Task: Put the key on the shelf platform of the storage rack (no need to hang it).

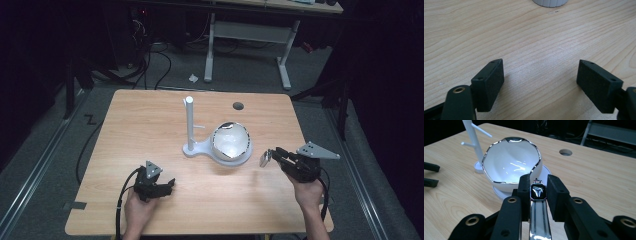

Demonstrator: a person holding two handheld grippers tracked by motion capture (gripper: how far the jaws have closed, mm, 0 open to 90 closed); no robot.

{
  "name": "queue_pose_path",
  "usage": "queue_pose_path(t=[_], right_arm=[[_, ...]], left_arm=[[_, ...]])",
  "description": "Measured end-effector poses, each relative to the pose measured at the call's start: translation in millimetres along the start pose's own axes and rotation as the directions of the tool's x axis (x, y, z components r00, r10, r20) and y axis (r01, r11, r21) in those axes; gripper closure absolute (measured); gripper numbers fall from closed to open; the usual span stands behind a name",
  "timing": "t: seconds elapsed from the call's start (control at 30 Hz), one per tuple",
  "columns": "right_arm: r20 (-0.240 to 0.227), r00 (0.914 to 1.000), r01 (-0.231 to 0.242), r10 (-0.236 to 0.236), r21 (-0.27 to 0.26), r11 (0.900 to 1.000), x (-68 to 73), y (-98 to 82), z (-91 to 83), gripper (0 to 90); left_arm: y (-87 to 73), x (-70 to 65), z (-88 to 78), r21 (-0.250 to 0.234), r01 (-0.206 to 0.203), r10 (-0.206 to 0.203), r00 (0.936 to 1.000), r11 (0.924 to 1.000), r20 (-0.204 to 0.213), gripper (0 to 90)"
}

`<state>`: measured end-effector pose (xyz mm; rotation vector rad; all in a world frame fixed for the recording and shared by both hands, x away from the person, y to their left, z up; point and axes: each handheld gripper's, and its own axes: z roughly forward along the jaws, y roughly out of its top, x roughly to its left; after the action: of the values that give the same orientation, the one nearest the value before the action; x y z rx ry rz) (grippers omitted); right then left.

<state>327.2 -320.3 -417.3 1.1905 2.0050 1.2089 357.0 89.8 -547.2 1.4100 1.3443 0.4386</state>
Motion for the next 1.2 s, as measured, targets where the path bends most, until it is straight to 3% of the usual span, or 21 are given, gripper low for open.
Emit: queue_pose_path(t=[0.67,1.2], right_arm=[[-0.051,0.9977,0.043,-0.044,-0.028,0.999,12.6,32.5,9.4,74.3],[-0.081,0.9949,0.056,-0.059,-0.038,0.998,21.2,58.6,31.5,74.3]], left_arm=[[0.0,-0.1,0.0,-0.001,0.002,-0.002,1.0,1.0,0.0,22.4],[0.0,-0.2,0.1,-0.001,0.002,-0.002,1.0,1.0,0.0,22.3]])
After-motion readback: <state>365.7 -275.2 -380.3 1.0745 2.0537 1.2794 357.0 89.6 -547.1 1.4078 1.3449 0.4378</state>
